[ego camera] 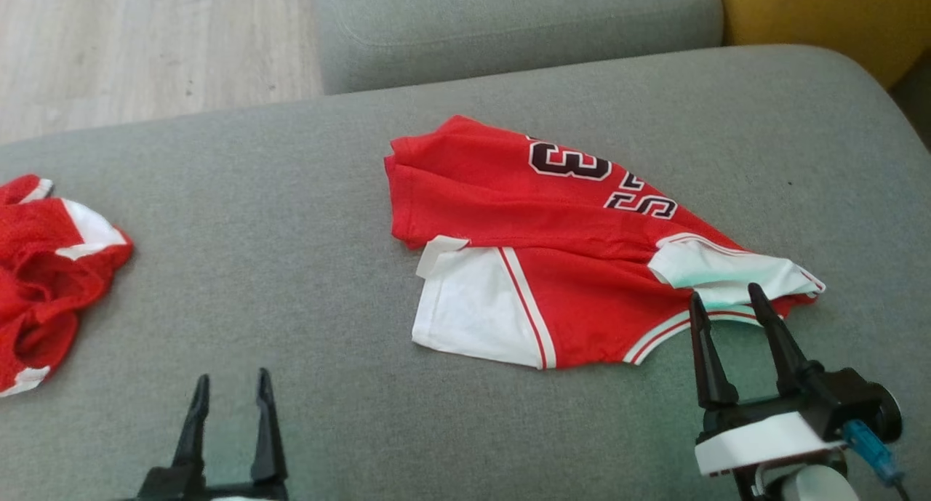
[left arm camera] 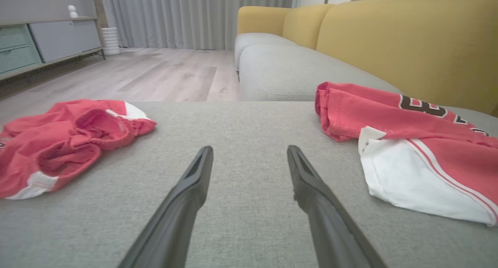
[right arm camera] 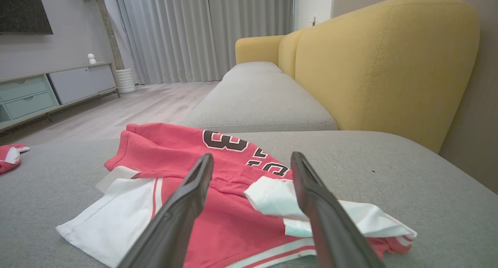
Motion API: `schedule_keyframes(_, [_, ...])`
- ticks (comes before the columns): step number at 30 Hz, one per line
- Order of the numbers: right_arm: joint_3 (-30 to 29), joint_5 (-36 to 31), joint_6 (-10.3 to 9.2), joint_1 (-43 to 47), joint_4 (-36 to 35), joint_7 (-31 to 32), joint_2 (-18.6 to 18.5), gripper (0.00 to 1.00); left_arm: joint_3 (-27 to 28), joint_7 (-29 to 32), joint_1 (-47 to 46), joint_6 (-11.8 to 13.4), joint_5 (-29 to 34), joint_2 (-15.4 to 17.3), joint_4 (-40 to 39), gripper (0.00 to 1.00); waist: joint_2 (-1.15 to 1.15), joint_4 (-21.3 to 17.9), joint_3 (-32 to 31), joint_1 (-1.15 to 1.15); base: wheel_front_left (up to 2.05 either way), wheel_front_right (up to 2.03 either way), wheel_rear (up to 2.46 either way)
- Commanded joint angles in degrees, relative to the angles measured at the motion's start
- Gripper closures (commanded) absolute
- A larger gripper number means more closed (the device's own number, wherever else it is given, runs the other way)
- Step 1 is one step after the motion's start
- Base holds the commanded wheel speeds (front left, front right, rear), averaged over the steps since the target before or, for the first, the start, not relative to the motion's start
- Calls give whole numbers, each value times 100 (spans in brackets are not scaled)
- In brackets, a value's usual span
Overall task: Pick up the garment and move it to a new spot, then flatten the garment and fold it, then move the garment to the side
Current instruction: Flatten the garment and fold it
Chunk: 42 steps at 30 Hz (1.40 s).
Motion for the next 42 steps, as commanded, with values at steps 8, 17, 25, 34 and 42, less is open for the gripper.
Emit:
schedule_keyframes(8, [297,-3,44,-445,-217,-60,-28,0,123,-56,-1353,-479,260,-251,437,0,0,-413,507,1,0,0,0])
schedule_keyframes(17, [385,103,44,-711,-267,-60,-28,0,-10,863,-3238,-935,-62,-396,1889,0,0,-957,1119,1,0,0,0])
schedule_keyframes(25, [398,176,44,-811,-282,-60,-28,0,59,1258,-3924,-1193,-339,-358,2903,0,0,-1222,1309,1,0,0,0])
schedule_keyframes(34, [456,210,44,-850,-266,-60,-28,0,-71,1051,-4133,-1448,-359,-323,3563,69,0,-1369,1321,1,0,0,0])
schedule_keyframes(42, [430,228,44,-824,-241,-60,-28,0,-229,758,-4282,-1576,-322,-330,3915,100,0,-1441,1233,1,0,0,0])
